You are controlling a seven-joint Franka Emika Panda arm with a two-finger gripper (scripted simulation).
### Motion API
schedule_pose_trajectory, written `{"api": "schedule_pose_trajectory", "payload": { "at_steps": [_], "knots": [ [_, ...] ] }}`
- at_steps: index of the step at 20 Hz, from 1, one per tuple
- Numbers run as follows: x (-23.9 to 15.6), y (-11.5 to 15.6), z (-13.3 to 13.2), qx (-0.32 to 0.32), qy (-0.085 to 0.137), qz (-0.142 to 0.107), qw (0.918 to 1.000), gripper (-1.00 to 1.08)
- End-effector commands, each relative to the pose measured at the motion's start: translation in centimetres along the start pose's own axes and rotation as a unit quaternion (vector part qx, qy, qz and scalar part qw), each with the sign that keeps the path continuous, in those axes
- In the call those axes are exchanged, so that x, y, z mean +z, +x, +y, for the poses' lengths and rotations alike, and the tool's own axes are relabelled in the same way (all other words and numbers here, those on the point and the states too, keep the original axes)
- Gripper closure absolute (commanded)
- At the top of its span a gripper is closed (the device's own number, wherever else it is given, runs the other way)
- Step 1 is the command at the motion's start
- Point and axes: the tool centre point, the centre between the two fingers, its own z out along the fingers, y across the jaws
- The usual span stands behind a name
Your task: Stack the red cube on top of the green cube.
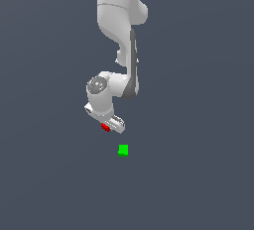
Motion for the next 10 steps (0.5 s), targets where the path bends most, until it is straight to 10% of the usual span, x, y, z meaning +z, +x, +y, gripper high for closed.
{"api": "schedule_pose_trajectory", "payload": {
  "at_steps": [1,10],
  "knots": [
    [-0.1,0.0,0.0,0.0,0.0,0.0,1.0,1.08],
    [-3.7,-0.1,0.0,0.0,0.0,0.0,1.0,1.08]
  ]
}}
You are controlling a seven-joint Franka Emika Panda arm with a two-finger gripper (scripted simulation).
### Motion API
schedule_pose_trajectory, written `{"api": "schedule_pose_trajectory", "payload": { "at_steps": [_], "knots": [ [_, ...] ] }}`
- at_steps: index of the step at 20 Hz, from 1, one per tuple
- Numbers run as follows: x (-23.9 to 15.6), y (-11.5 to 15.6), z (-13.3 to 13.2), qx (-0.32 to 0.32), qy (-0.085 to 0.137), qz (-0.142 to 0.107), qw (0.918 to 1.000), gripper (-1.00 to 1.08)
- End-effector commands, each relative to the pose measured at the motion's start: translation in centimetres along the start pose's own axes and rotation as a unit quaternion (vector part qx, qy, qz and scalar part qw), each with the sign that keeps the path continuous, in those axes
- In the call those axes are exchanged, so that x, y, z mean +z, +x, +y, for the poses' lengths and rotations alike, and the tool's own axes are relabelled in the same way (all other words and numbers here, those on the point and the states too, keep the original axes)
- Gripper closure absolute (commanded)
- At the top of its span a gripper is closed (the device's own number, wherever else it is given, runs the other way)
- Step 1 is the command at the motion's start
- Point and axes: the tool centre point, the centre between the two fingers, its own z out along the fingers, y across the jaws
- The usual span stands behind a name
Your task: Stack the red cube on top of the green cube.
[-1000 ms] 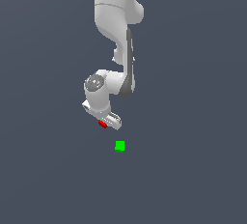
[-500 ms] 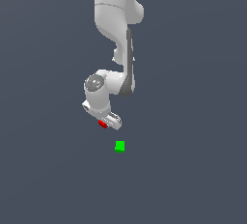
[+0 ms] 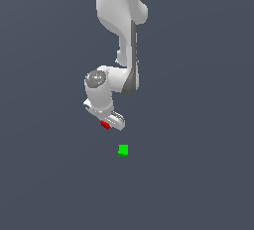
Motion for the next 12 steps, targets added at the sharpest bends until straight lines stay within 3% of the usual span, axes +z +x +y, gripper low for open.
{"api": "schedule_pose_trajectory", "payload": {
  "at_steps": [1,12],
  "knots": [
    [-1.7,0.0,0.0,0.0,0.0,0.001,1.0,1.08],
    [-7.1,0.1,0.0,0.0,0.0,0.001,1.0,1.08]
  ]
}}
